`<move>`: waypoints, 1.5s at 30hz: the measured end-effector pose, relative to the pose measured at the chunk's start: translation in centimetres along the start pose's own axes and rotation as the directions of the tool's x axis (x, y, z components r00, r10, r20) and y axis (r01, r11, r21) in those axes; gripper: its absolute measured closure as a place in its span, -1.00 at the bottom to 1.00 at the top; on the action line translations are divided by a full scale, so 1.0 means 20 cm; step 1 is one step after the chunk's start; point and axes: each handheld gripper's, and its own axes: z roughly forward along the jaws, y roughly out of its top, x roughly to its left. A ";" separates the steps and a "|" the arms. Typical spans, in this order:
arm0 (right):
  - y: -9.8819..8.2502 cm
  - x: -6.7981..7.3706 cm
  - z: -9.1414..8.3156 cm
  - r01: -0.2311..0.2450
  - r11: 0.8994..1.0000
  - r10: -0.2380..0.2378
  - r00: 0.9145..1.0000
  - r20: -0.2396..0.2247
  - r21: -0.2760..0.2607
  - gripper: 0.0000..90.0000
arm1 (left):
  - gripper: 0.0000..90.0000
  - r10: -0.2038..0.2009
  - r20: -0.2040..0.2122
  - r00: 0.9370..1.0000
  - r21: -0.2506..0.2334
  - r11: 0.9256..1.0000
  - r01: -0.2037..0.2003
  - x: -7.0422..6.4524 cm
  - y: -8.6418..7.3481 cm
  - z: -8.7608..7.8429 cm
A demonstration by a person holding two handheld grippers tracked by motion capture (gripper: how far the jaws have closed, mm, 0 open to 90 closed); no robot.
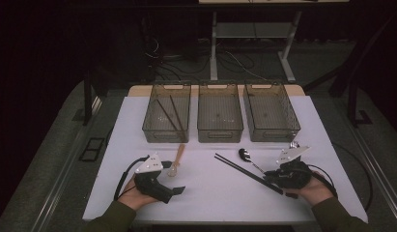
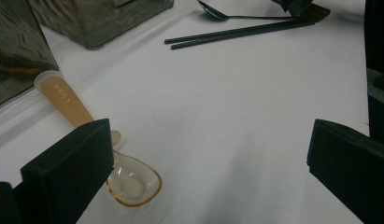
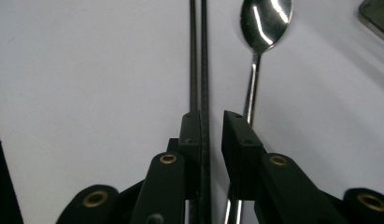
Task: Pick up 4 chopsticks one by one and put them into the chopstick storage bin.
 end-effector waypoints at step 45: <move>-0.01 0.01 0.11 0.046 0.999 -0.046 0.998 0.035 -0.016 0.90 | -1.00 0.010 0.003 1.000 0.008 1.000 -0.010 0.00 0.00 0.00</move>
